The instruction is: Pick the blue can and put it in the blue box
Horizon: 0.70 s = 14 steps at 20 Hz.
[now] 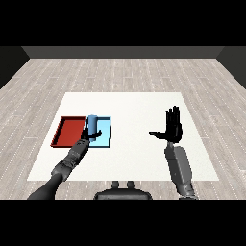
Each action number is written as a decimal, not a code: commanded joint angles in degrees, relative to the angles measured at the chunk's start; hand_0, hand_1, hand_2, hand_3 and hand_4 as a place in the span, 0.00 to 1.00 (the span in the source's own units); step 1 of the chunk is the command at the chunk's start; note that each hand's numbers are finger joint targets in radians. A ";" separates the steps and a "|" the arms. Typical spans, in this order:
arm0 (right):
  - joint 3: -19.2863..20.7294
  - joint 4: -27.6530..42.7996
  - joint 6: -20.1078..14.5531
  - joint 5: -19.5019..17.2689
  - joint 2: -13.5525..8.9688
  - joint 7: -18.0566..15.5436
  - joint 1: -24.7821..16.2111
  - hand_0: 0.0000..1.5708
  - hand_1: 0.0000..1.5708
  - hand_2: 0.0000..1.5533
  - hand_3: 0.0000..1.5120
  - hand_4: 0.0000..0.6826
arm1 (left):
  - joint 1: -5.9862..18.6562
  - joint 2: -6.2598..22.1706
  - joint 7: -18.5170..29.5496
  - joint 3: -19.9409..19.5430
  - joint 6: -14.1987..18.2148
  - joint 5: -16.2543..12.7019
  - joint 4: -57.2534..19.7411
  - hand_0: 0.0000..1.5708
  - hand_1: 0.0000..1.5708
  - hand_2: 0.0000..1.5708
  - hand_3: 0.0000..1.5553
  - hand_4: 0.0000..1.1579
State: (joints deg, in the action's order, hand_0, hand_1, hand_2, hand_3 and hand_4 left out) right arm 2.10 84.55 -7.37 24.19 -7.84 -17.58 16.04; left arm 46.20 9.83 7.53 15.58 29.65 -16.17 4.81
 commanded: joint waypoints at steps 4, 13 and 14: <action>-0.35 0.88 1.35 0.45 -0.01 0.55 1.15 0.00 0.00 0.00 0.00 0.00 | -1.39 0.22 -1.07 -0.43 -5.77 0.82 -4.59 0.63 0.63 0.60 0.00 0.45; 1.49 2.71 3.33 2.38 -0.22 -0.52 -1.92 0.00 0.00 0.00 0.00 0.00 | 1.80 0.31 2.26 -0.67 6.99 2.20 -2.27 0.00 0.00 0.00 0.00 0.00; 2.04 -0.84 4.87 3.21 -0.06 -1.36 0.29 0.00 0.00 0.00 0.00 0.00 | 0.96 -0.14 4.02 -1.67 8.48 1.39 -1.53 0.00 0.00 0.00 0.00 0.00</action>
State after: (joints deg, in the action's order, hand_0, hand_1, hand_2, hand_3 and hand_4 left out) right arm 3.05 85.33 -4.13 26.05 -7.77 -18.33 15.04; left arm 47.63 9.32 8.47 15.80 33.31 -13.55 2.53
